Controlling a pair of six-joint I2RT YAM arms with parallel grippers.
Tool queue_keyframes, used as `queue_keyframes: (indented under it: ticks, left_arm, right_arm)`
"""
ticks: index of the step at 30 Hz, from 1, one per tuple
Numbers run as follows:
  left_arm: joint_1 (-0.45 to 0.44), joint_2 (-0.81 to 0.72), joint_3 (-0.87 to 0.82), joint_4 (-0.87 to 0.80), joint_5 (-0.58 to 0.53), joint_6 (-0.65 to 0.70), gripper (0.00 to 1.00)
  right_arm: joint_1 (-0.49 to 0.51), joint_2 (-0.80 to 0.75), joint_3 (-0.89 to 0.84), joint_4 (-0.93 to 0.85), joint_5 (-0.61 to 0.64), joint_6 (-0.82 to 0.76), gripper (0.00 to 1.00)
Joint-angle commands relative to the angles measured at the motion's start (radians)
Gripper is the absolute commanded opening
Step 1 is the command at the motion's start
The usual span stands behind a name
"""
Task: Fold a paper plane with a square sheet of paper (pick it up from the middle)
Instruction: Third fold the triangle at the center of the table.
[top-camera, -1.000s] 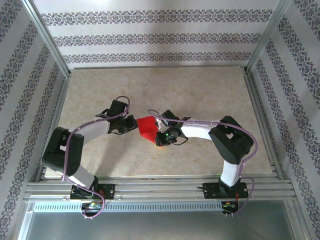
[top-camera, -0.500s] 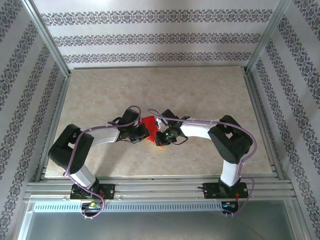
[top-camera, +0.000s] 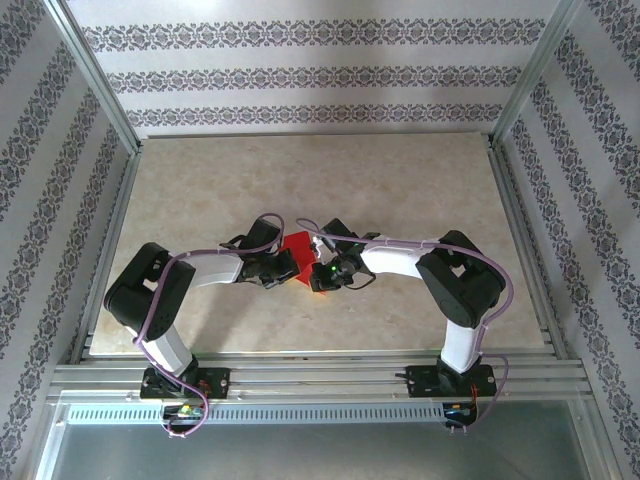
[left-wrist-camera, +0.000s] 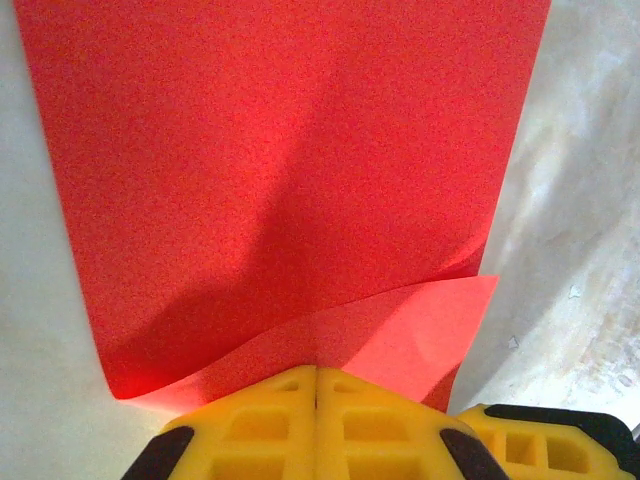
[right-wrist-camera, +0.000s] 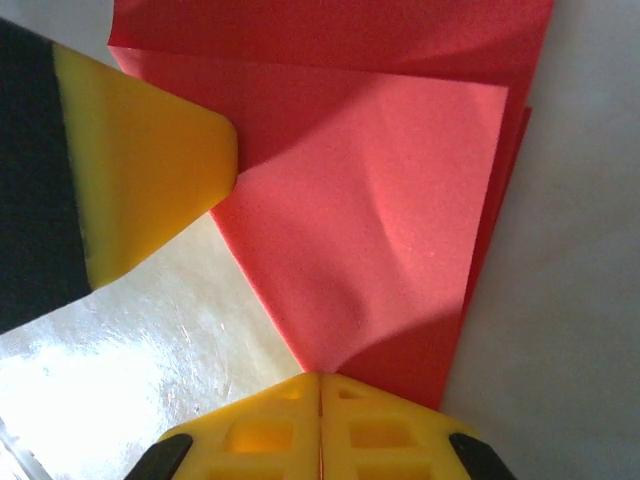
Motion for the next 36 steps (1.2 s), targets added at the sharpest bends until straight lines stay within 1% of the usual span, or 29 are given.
queue_keyframes:
  ticks: [1,5,7,13,17,21,28,36]
  left_arm:
    - [-0.008,0.033,0.006,-0.052,-0.053,0.023,0.05]
    - [-0.007,0.053,0.001,-0.069,-0.048,0.025,0.04]
    - [-0.008,0.060,0.005,-0.087,-0.054,0.027,0.03]
    - [-0.008,0.067,0.012,-0.123,-0.061,0.026,0.01]
    - [-0.007,0.066,0.008,-0.126,-0.058,0.020,0.01]
    - [-0.008,0.066,0.006,-0.131,-0.059,0.020,0.01]
    - [-0.007,0.072,0.006,-0.133,-0.055,0.017,0.01]
    - [-0.008,0.075,0.009,-0.153,-0.065,0.016,0.00]
  right_arm:
    - [0.000,0.010,-0.029,-0.100,0.016,-0.029,0.10]
    - [-0.002,-0.073,0.017,-0.049,-0.035,-0.038,0.12]
    - [0.008,-0.081,0.042,-0.023,-0.042,-0.031,0.12]
    - [0.026,-0.019,0.050,0.030,0.004,0.016,0.05]
    - [0.025,-0.007,0.047,0.060,0.034,0.037,0.02]
    - [0.013,-0.010,0.044,0.072,0.042,0.034,0.02]
    - [0.014,0.030,0.057,0.061,0.018,0.020,0.02]
    - [0.008,0.039,0.031,0.047,0.033,0.013,0.02]
